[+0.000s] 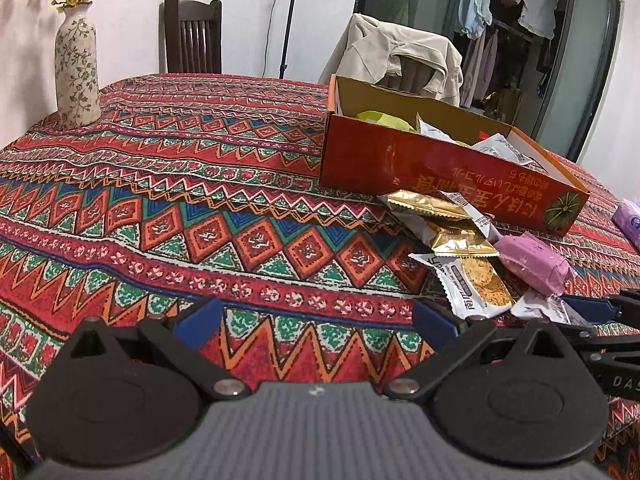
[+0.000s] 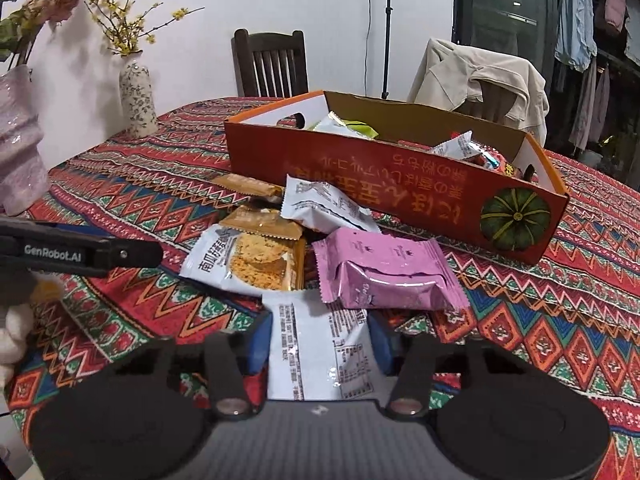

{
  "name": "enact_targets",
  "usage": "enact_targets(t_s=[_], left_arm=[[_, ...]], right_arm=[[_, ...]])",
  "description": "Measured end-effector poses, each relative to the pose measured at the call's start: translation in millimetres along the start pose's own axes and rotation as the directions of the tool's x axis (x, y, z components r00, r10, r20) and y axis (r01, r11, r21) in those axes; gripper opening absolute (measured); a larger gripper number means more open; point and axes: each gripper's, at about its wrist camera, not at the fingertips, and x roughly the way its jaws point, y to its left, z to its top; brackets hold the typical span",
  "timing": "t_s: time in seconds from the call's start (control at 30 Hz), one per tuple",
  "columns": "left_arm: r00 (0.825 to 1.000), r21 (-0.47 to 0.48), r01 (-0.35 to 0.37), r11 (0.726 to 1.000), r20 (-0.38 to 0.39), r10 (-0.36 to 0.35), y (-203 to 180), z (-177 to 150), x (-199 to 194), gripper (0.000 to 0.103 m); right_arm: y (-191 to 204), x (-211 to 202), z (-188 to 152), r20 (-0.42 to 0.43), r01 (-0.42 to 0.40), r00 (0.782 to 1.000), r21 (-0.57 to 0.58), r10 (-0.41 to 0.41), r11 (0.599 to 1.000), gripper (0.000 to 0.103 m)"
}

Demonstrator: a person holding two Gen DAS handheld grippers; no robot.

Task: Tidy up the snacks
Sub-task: 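Move both tools to the pile and grasp a white packet with the right tool, then grasp a white packet with the left tool while the right holds its packet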

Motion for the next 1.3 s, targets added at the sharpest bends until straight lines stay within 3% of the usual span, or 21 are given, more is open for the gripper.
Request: enact_targets(t_s=[0.3,0.67,0.93,1.3], left_arm=[[1.000,-0.016,-0.005,1.000,-0.002,0.005,-1.8,3.4,-0.4,0.103],[1.000,-0.018,-0.005,1.000,0.003,0.006,-21.1,14.7,3.5,0.103],[1.000,0.043,-0.018,0.999,0.002,0.018,-48.9,19.9,7.9,0.103],[0.999,0.114,-0.014,0.993,-0.034,0.018,-95.8,21.1,30.9,0.103]], right_arm=[[-17.4,-27.2,1.4,0.108,0.020,0.994,0.066,-0.027,0.998,0.040],[-54.7,-41.9,23.5,0.253,0.066,0.962,0.146,-0.102,0.987,0.040],[-77.8,-16.2,16.8,0.234,0.065,0.965,0.210,-0.115,0.976,0.040],[-77.7,-16.8,10.2,0.251,0.077,0.958,0.237,-0.138,0.968,0.041]])
